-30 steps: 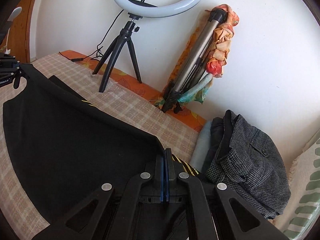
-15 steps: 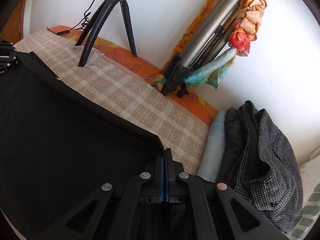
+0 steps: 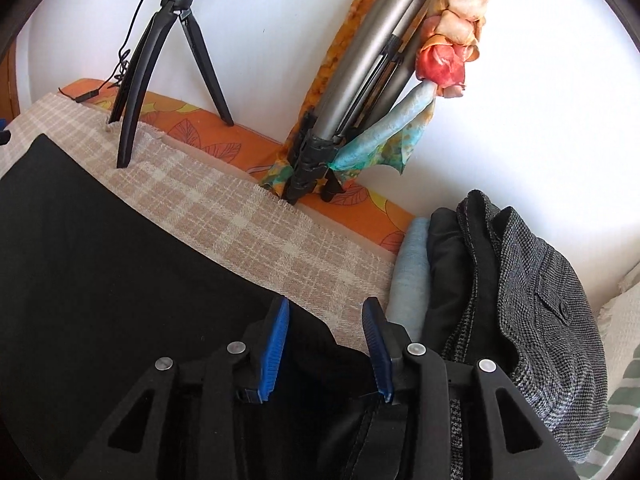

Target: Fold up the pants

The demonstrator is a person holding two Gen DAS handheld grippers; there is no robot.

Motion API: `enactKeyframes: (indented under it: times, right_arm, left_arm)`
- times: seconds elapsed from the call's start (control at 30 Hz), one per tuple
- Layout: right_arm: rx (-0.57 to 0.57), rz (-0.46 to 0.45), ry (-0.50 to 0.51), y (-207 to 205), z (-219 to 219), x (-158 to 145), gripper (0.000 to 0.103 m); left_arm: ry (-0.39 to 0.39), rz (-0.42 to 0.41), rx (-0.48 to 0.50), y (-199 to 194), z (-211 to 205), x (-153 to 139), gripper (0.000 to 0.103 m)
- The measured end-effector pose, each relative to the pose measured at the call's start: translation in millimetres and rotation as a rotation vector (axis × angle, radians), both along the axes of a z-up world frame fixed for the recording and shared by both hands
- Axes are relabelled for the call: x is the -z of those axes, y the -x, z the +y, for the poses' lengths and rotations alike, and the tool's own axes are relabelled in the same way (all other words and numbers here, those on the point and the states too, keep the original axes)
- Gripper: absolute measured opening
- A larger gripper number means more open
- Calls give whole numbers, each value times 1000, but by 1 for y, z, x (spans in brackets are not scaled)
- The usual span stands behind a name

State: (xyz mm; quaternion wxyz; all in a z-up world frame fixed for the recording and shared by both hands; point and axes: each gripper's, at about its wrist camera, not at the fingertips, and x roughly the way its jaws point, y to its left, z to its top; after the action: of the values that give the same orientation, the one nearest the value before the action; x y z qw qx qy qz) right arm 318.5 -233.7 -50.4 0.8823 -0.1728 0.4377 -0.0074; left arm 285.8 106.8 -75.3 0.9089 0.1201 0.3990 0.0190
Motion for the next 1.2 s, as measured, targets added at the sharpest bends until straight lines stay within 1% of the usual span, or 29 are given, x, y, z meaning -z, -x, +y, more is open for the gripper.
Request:
enactKeyframes:
  times: [0.1,0.2,0.3,0.4,0.43,0.5,0.53,0.6,0.7,0.73,0.77,0.8,0.83,0.87,0.97,1.0,1.03,1.17,1.2]
  right_arm:
    - [-38,-47,-43,27,9,-18,48]
    - [-120,-50,-140,64,27,-31,50]
    - [-242,-17,-218,107,54,-34,51]
    - [-358,43,-271,144,81,-26,51]
    - [-392,66,-282,152,91,-23,51]
    - [-449,101,-274,164,109,-13,51]
    - [-469,112,-251,170,118,-7,49]
    - [-488,125,-202,172,132,6,49]
    - [-506,156,-201,167,145,20,47]
    - [-510,162,-194,164,147,24,42]
    - [-513,168,-183,162,150,27,38]
    - [-516,170,-180,160,152,29,30]
    - [-513,173,-189,157,152,30,19]
    - [-505,173,-205,155,152,29,15]
    - [-503,169,-292,146,146,21,9]
    - [-497,162,-300,144,144,18,4]
    - [-490,158,-311,142,143,16,2]
    - [-459,179,-391,128,138,16,0]
    - [-456,181,-406,127,138,16,0]
  left_arm:
    - [60,4,48,31,7,-8,34]
    - [98,15,96,64,6,-7,34]
    - [142,37,156,98,-3,-2,34]
    - [171,66,225,123,-21,6,34]
    - [187,77,245,129,-27,8,33]
    - [223,104,281,139,-37,11,33]
    - [236,115,299,142,-43,14,33]
    - [241,127,332,149,-56,17,31]
    - [248,144,371,155,-71,24,31]
    - [249,150,383,156,-76,26,31]
    - [247,156,392,157,-81,27,31]
    - [245,162,402,157,-85,30,31]
    - [242,169,409,157,-88,32,31]
    - [236,174,415,157,-92,34,31]
    - [232,212,443,155,-100,43,31]
    - [226,221,447,155,-102,46,31]
    - [219,215,447,155,-104,47,31]
    - [232,183,447,153,-108,40,31]
    - [245,174,444,150,-108,37,31]
